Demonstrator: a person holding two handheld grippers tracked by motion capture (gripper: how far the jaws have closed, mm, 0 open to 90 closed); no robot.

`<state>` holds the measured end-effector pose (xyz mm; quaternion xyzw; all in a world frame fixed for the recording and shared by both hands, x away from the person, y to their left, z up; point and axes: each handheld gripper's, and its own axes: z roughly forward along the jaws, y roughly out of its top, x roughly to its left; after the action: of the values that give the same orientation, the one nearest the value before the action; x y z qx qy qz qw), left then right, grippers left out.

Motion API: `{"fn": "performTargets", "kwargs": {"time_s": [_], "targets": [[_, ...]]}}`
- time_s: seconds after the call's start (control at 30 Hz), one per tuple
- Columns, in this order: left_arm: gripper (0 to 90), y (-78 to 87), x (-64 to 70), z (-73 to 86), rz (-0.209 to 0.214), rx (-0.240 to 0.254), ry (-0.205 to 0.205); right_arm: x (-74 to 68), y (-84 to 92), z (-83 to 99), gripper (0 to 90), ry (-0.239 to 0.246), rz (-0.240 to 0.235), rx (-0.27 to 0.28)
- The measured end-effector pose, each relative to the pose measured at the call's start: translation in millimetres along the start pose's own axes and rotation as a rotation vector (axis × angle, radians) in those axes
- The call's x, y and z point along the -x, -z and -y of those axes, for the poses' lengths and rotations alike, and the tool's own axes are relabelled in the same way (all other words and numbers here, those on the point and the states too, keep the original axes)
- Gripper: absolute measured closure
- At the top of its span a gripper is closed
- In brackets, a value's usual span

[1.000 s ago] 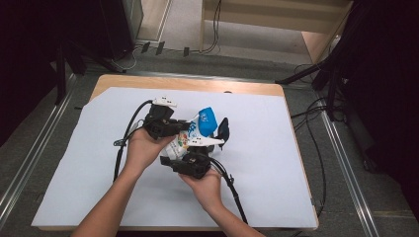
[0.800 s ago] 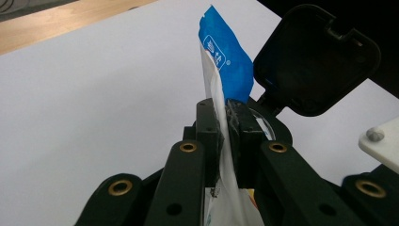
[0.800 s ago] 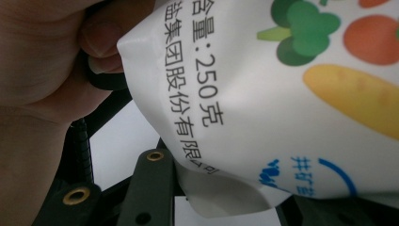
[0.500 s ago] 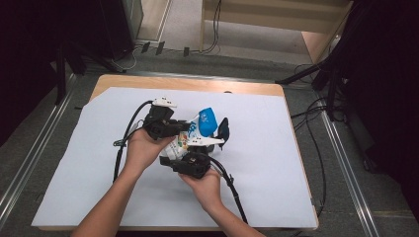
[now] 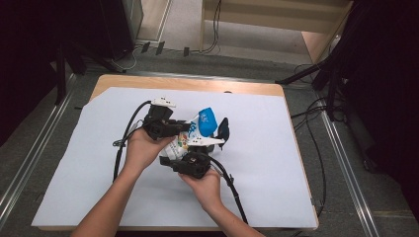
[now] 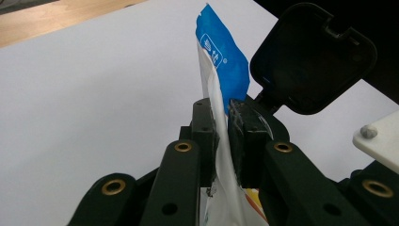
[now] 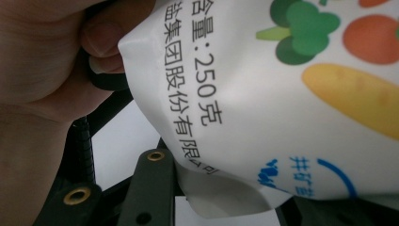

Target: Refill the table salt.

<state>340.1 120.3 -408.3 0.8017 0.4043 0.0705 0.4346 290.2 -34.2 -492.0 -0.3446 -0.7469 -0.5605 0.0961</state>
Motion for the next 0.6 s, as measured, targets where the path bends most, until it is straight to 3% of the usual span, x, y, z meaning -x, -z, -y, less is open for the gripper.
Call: {"fn": "performTargets", "kwargs": {"time_s": [0.6], "targets": [[81.4, 0.1, 0.9, 0.4, 0.003, 0.002, -0.008, 0.6, 0.2, 0.0, 69.2, -0.006, -0.007, 0.0]]}}
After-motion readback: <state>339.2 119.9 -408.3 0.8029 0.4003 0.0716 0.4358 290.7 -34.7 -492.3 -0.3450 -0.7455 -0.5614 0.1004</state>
